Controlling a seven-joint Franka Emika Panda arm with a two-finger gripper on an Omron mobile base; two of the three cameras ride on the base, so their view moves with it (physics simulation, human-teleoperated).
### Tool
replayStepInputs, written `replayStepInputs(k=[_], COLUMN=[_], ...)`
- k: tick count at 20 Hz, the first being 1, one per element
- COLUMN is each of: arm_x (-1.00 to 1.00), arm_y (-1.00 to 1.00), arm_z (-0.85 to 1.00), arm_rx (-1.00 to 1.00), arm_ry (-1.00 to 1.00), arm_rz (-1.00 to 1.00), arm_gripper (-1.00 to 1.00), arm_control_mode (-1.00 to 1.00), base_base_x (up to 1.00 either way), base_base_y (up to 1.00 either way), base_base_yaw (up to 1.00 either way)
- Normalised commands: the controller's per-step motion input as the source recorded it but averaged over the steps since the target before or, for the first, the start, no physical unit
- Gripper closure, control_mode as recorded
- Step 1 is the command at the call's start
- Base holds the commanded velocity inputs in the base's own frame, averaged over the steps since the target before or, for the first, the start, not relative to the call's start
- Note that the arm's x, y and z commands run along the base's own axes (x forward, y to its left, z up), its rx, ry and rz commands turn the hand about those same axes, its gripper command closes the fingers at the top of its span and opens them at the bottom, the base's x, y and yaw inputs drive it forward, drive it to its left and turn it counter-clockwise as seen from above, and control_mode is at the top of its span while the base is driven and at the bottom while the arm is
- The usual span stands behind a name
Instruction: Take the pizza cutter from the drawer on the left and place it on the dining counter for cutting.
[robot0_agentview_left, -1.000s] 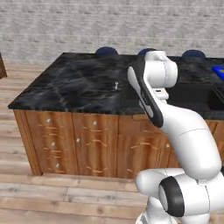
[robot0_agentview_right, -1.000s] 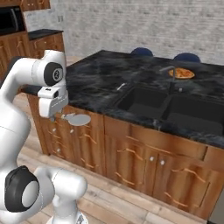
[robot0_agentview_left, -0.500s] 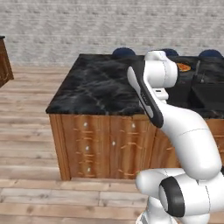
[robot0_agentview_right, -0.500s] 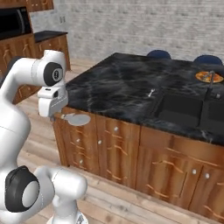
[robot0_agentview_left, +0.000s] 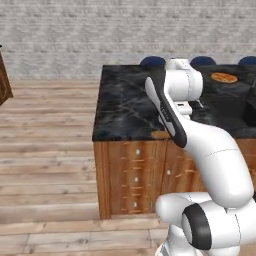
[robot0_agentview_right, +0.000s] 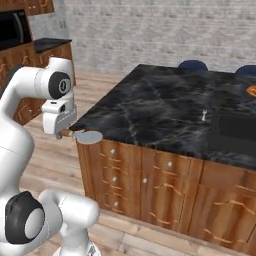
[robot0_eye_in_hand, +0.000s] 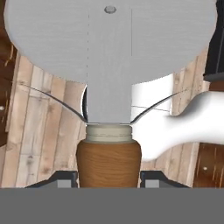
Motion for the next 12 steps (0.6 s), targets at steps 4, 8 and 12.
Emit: replayStepInputs(k=[4,8,12], arm_x=[0.0,0.0,0.0], arm_y=[0.0,0.0,0.0], arm_z=[0.0,0.0,0.0], arm_rx=[0.0,0.0,0.0], arm_ry=[0.0,0.0,0.0], arm_rz=[0.0,0.0,0.0], arm_gripper=[1.0,1.0,1.0], arm_control_mode=[1.0,1.0,1.0], base_base_x=[0.75,0.52,0.08], base_base_y=[1.0,1.0,1.0], base_base_yaw=[-0.26,-0.25,-0.28])
